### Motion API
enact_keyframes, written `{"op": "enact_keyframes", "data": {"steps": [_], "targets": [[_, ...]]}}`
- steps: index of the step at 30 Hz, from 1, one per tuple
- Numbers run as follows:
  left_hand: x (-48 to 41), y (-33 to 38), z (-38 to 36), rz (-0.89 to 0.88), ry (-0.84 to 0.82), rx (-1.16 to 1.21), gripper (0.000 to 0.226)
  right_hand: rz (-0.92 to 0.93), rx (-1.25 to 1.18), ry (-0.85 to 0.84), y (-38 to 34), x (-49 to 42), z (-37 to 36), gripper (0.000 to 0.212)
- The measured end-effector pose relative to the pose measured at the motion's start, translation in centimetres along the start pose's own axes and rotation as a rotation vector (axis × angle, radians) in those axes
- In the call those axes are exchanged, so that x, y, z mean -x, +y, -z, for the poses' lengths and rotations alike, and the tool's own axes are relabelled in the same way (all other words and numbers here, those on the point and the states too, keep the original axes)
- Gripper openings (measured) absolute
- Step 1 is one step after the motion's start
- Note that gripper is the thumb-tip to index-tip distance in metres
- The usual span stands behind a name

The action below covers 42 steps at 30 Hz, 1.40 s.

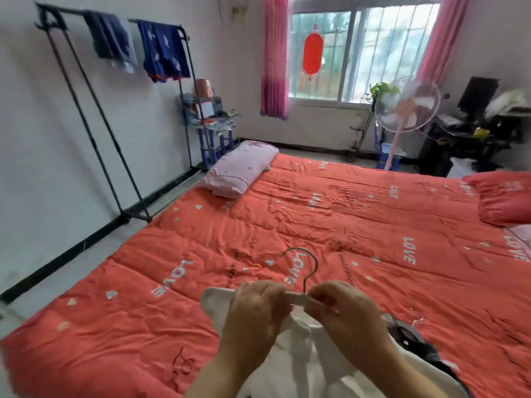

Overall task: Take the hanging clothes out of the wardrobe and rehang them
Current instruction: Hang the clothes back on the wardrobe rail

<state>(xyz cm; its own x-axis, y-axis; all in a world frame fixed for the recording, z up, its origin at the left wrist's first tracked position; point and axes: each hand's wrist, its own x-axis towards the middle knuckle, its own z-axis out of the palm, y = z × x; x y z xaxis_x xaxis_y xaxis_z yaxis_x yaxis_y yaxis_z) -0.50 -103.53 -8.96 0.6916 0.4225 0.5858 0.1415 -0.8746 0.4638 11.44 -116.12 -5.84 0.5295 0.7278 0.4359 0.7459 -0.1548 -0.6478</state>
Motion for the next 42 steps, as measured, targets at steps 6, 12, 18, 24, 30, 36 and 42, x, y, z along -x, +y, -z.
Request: {"op": "enact_keyframes", "data": {"steps": [6,12,18,24,30,36,42], "targets": [[9.8,-2.6,18.6,0.128,0.22,-0.145,0.018,0.208,-0.031,-0.081,-18.3,1.8,-6.5,0.031],[19.6,-5.3,34.2,0.238,0.438,-0.453,0.03,0.452,-0.112,-0.22,-33.7,3.5,-14.2,0.027],[26.5,-7.2,47.2,0.366,0.644,-0.619,0.032,0.643,-0.276,-0.298,-46.3,5.1,-22.9,0.02],[33.5,-10.1,57.7,0.466,0.746,-0.824,0.033,0.879,-0.314,-0.405,-56.2,6.6,-32.3,0.041],[39.1,-12.3,67.0,0.718,0.857,-0.977,0.045,1.089,-0.486,-0.54,-67.5,7.6,-41.6,0.033],[45.6,-12.6,74.4,0.9,1.046,-1.118,0.039,1.265,-0.661,-0.542,-78.8,11.3,-48.1,0.046],[54.6,-13.4,81.3,0.951,1.112,-1.244,0.034,1.403,-0.859,-0.601,-89.0,18.1,-54.6,0.046]]}}
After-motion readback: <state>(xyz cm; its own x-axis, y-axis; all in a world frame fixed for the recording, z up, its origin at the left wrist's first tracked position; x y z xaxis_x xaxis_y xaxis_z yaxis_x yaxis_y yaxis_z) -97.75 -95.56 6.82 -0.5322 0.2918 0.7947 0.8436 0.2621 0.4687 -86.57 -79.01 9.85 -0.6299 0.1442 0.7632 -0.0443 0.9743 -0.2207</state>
